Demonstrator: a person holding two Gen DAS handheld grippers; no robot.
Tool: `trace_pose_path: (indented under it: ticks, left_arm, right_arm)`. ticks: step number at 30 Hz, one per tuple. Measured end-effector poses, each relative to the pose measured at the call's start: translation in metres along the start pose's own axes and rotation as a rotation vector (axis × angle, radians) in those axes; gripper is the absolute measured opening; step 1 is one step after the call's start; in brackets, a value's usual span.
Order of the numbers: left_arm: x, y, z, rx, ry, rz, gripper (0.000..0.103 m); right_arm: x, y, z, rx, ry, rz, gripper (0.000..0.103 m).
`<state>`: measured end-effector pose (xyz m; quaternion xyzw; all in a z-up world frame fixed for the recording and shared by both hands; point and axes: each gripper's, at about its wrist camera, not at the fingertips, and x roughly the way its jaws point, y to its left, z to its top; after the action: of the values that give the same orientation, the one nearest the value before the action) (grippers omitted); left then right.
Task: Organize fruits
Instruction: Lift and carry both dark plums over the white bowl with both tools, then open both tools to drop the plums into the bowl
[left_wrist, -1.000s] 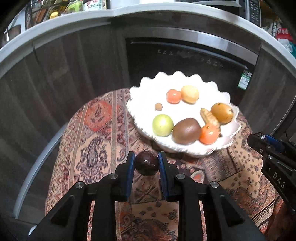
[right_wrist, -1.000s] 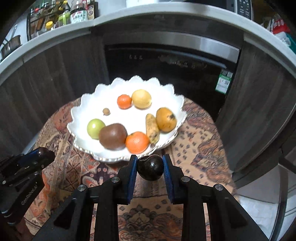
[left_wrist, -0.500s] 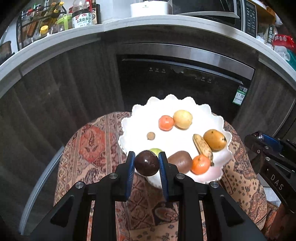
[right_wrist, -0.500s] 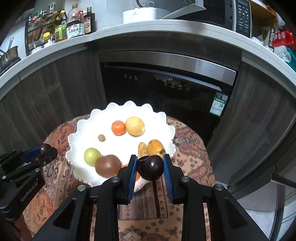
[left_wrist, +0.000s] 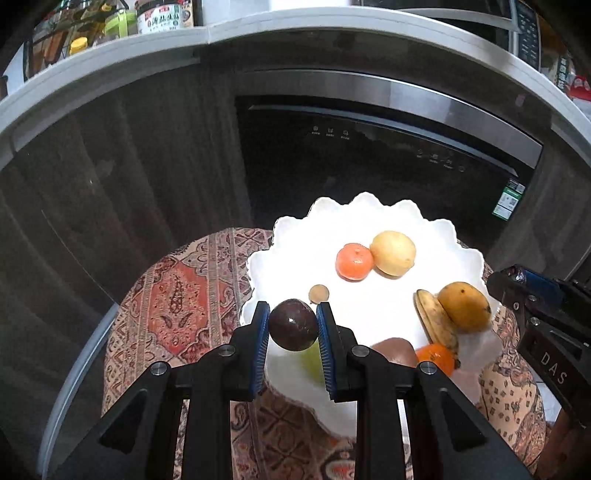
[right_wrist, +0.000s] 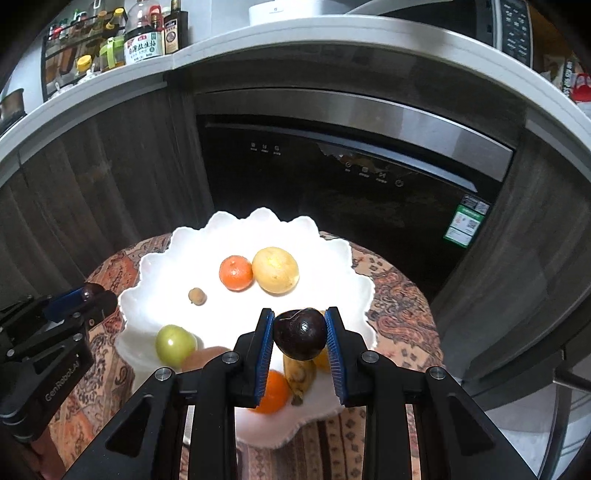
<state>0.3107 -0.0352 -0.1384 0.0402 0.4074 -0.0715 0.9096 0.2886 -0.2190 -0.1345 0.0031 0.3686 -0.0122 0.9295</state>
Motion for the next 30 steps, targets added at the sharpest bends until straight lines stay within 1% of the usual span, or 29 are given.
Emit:
trace_pose_path:
  ticks: [8,12,14,15,16,17,18,19,20,21,22,23,25,26,30]
  left_arm:
    - [0.029,0.0,0.006,0.012,0.029,-0.017,0.026]
    - [0.036,-0.002,0.006,0.019,0.043,-0.026,0.026]
    - [0.038,-0.004,0.006,0.023,0.05,-0.027,0.033]
    - [0.037,-0.004,0.006,0.023,0.049,-0.024,0.045]
    - [0.035,-0.004,0.006,0.02,0.04,-0.017,0.054]
    - [0.034,-0.003,0.006,0.019,0.035,-0.014,0.057]
    - [0.032,-0.003,0.006,0.021,0.033,-0.005,0.061]
    - [0.032,-0.002,0.006,0.021,0.036,0.0,0.063]
    - [0.031,-0.002,0.006,0.019,0.04,0.005,0.064]
    - [0.03,0.0,0.006,0.015,0.041,0.007,0.066]
    - [0.028,0.0,0.005,0.011,0.041,0.013,0.068]
    - [0.027,0.001,0.005,0.011,0.041,0.021,0.07]
    - [0.022,0.002,0.004,0.009,0.037,0.037,0.077]
    - [0.018,0.002,0.003,0.005,0.035,0.042,0.079]
    - [-0.002,0.004,0.004,-0.002,0.013,0.066,0.09]
  right_arm:
    - [0.032,0.001,0.003,0.009,0.049,0.023,0.029]
    - [0.038,0.001,0.003,0.008,0.055,0.033,0.029]
    - [0.039,0.001,0.003,0.006,0.056,0.041,0.029]
    - [0.038,0.001,0.003,0.004,0.053,0.041,0.03]
    - [0.038,0.002,0.003,0.002,0.054,0.04,0.03]
    - [0.038,0.002,0.003,-0.002,0.056,0.038,0.03]
    - [0.038,0.002,0.004,-0.004,0.059,0.035,0.034]
    - [0.036,0.002,0.004,-0.008,0.058,0.024,0.045]
    - [0.035,0.002,0.005,-0.01,0.055,0.01,0.052]
    - [0.033,0.002,0.005,-0.012,0.048,-0.014,0.064]
    - [0.03,0.002,0.005,-0.013,0.04,-0.034,0.072]
    - [0.027,0.002,0.006,-0.017,0.033,-0.046,0.074]
    - [0.02,0.003,0.006,-0.032,0.02,-0.072,0.078]
    - [0.018,0.003,0.006,-0.035,0.017,-0.077,0.079]
    - [0.002,0.001,0.007,-0.027,0.001,-0.079,0.079]
